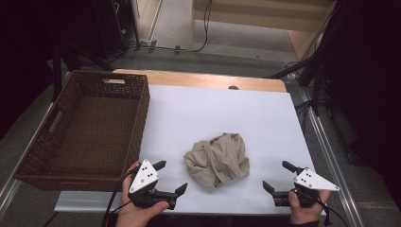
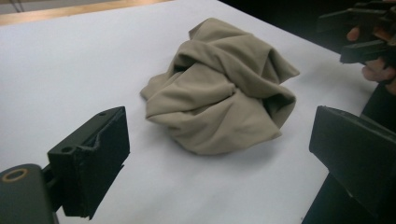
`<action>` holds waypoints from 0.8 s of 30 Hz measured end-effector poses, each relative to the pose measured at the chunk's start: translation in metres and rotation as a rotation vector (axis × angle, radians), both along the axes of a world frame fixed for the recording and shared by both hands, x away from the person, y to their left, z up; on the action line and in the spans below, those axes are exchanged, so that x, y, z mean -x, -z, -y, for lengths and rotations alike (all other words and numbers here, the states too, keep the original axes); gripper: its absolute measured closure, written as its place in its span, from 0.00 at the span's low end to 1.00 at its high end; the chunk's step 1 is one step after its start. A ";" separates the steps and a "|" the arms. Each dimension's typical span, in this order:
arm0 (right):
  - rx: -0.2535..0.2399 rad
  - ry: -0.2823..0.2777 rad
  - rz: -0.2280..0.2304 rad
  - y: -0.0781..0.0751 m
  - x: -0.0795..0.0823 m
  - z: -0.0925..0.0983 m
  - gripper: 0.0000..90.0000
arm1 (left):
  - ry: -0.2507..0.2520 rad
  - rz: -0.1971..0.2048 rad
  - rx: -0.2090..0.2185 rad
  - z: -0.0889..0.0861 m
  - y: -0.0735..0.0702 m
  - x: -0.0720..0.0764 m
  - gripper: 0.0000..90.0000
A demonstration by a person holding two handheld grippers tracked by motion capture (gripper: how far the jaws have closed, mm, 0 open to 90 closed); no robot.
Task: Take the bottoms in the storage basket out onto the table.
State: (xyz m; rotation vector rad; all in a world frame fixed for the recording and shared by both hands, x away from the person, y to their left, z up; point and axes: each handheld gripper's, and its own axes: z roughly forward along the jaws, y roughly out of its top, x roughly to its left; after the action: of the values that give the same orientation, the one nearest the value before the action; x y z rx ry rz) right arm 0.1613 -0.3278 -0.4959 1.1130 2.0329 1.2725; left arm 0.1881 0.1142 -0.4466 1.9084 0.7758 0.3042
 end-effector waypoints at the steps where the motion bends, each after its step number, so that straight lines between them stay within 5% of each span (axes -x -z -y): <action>1: 0.001 0.000 0.000 0.000 0.000 0.000 0.00 | -0.015 -0.001 -0.001 -0.003 0.001 0.002 0.06; 14: 0.001 0.001 0.003 0.000 -0.001 0.000 0.00 | -0.042 0.024 -0.005 -0.022 0.009 0.027 0.16; 24: 0.006 0.000 -0.002 0.001 -0.001 -0.001 0.00 | -0.098 0.059 -0.025 -0.048 0.016 0.048 0.44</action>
State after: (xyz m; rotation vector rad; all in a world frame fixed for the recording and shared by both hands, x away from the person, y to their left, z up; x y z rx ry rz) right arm 0.1628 -0.3272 -0.4972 1.1126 2.0364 1.2653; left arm 0.1403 0.1626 -0.4627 1.8798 0.8304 0.4307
